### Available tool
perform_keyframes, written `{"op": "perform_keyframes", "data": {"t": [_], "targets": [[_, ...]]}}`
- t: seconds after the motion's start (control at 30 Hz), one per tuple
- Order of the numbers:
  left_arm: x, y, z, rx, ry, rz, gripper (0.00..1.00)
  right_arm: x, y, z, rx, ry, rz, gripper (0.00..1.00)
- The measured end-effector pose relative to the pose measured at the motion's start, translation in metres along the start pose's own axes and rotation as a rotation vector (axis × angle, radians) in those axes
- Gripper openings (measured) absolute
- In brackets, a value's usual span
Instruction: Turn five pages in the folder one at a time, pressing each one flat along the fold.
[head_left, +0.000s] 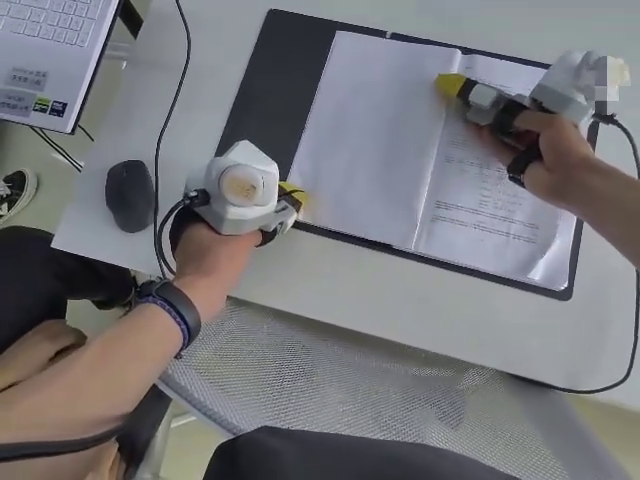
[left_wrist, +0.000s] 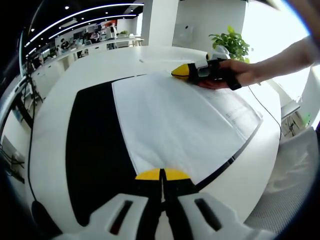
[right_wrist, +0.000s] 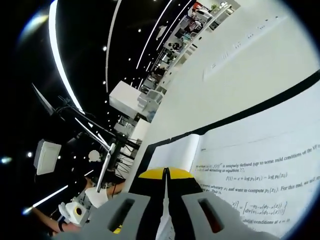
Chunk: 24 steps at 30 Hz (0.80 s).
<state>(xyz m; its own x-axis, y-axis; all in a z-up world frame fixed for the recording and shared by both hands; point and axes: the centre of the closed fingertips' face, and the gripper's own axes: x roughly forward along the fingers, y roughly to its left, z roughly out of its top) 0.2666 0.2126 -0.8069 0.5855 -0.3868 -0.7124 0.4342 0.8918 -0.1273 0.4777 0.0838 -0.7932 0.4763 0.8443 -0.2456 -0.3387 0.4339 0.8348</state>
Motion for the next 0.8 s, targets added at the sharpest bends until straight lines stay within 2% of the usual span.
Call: {"op": "perform_keyframes", "data": {"t": [0.4,0.57,0.8], "targets": [[0.000,0.001,0.000,-0.020,-0.005,0.002,0.00,0.016,-0.017,0.033,0.054,-0.090,-0.030,0.00],[0.001,0.001,0.000,-0.024,-0.006,0.000,0.00,0.019,-0.021,0.038,0.053,-0.091,-0.034,0.00],[0.001,0.001,0.000,-0.023,-0.004,-0.003,0.00,0.018,-0.020,0.037,0.054,-0.095,-0.033,0.00]]}}
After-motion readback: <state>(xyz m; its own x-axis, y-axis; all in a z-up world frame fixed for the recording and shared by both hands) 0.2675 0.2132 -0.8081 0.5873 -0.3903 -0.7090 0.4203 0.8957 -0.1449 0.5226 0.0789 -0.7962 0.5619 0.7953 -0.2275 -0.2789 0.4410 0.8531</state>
